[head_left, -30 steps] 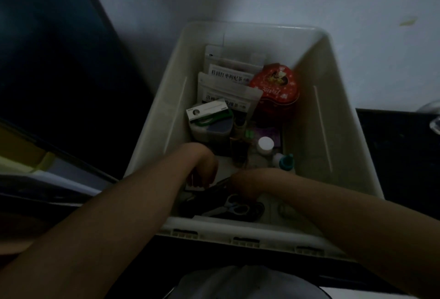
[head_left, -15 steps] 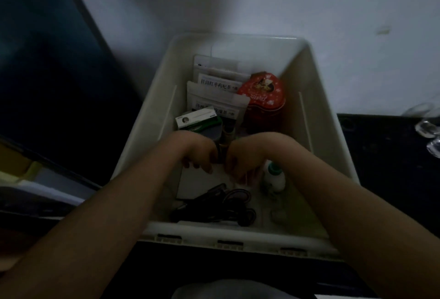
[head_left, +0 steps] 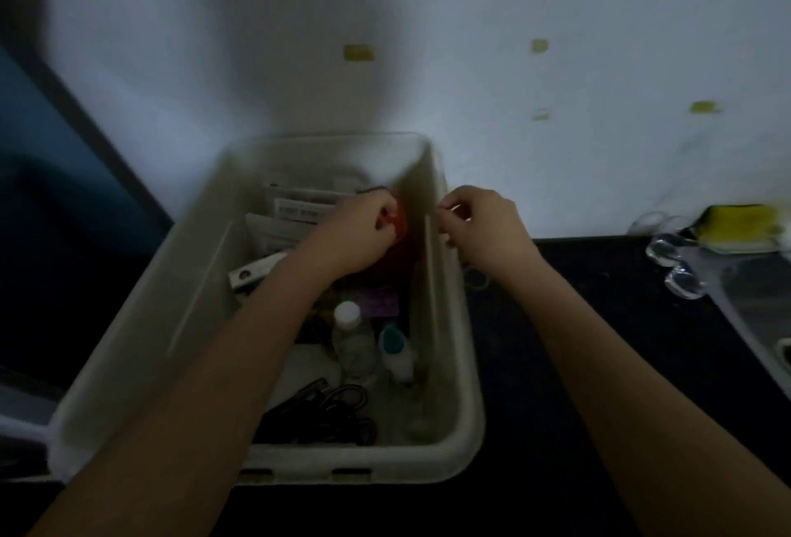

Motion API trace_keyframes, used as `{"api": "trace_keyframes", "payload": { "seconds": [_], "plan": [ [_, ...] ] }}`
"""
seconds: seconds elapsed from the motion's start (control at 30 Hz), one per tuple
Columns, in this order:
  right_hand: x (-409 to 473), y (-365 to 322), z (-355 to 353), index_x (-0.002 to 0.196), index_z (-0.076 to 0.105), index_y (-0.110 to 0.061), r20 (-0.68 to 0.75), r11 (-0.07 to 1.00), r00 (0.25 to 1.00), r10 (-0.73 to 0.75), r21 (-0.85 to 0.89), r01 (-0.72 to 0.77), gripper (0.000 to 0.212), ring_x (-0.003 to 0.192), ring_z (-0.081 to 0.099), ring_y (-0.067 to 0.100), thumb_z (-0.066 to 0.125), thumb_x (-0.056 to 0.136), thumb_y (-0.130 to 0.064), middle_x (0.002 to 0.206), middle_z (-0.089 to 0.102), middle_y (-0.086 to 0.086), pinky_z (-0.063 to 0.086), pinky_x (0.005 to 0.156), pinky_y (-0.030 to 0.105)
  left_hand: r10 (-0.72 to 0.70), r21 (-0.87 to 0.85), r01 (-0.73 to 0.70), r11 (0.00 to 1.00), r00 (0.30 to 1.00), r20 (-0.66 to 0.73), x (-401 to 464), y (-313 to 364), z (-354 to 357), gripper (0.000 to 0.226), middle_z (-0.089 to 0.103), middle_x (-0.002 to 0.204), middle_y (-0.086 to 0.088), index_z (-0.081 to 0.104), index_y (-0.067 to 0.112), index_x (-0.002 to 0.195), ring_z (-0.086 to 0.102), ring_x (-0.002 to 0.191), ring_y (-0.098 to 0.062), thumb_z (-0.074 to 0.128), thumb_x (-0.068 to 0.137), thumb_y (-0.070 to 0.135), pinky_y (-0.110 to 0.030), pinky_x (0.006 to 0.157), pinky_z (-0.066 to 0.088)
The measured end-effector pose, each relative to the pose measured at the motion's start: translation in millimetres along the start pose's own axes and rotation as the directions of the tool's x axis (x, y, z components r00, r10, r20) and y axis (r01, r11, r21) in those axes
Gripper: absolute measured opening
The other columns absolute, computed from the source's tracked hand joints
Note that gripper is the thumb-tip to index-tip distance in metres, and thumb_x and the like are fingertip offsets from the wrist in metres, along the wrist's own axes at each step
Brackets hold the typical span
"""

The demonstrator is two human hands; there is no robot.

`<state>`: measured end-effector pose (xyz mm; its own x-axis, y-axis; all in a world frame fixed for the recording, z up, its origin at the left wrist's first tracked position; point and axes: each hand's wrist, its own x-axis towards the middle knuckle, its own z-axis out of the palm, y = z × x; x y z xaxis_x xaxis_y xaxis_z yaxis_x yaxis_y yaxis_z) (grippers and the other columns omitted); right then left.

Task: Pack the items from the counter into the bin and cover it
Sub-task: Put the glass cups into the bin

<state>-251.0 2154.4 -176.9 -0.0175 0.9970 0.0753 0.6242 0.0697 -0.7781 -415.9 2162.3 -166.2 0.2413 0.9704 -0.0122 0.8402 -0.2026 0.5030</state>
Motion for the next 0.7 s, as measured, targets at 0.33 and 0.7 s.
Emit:
{"api": "trace_keyframes", "payload": {
  "seconds": [0.33,0.7],
  "plan": [
    [-6,128,-142,0.084,0.062,-0.017,-0.116,0.979,0.973,0.201,0.038,-0.198,0.009,0.078,0.069,0.029,0.055,0.088,-0.014,0.087,0.071,0.016,0.058,0.073,0.045,0.170,-0.042,-0.169,0.985,0.985,0.041,66,161,96,0.031,0.061,0.121,-0.010,0.057,0.012,0.120,0.059,0.107,-0.023,0.051,0.090,0.012,-0.035,0.095,0.047],
    [-16,264,-252,0.099,0.069,-0.003,-0.190,0.920,0.918,0.349,-0.118,-0.374,0.021,0.094,0.062,0.028,0.054,0.088,-0.014,0.098,0.069,0.016,0.041,0.072,0.026,0.183,0.032,-0.205,0.978,0.928,0.324,133,277,212,0.019,0.061,0.111,-0.014,0.057,0.011,0.104,0.057,0.093,-0.025,0.054,0.086,0.010,-0.028,0.075,0.045]
  ]
}}
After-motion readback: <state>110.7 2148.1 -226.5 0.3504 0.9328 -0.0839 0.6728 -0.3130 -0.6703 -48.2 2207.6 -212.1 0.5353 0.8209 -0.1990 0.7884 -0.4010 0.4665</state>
